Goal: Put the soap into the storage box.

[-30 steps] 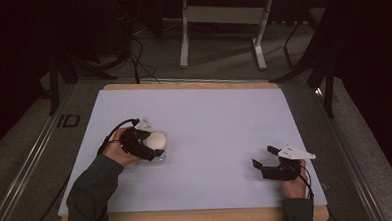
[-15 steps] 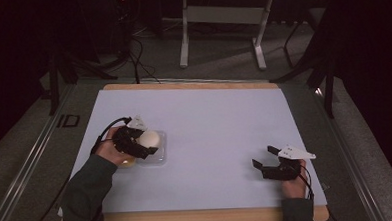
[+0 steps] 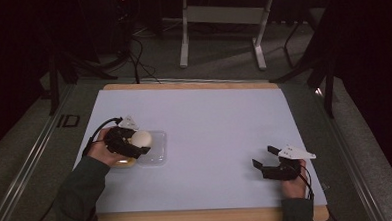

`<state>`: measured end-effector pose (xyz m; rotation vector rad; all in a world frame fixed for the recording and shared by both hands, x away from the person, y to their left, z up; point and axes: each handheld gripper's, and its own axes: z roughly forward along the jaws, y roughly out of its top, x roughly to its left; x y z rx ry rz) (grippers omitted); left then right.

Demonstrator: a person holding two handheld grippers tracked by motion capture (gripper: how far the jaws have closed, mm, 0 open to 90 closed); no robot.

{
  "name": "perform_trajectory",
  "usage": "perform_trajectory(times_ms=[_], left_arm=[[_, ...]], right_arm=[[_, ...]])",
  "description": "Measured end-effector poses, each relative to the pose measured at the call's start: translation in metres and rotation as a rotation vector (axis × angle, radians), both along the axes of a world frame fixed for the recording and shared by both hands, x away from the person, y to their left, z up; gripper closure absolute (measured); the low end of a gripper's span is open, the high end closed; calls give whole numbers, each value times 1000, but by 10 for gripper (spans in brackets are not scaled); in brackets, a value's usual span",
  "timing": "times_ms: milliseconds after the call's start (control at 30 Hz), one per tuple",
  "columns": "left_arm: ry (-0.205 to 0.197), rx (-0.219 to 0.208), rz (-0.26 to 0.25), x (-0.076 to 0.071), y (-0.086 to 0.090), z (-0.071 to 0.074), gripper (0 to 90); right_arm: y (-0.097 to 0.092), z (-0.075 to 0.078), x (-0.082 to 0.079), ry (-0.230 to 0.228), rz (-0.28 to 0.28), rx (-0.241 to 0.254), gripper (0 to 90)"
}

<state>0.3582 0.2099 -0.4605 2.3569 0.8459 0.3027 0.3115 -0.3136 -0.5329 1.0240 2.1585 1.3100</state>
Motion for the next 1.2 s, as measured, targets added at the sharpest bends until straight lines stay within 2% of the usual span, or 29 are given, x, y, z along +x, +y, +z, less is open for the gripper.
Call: perform_trajectory(times_ms=[167,333,900,1200], left_arm=[[3,-12,19,1,5,-2,254],[1,4,30,1,9,-3,254],[-2,12,97,0,26,-6,254],[9,20,145,-1,37,-14,253]], right_arm=[[0,0,0,0,-1,1,149],[0,0,0,-1,0,4,149],[0,0,0,-1,0,5,149],[0,0,0,-2,-1,1,149]])
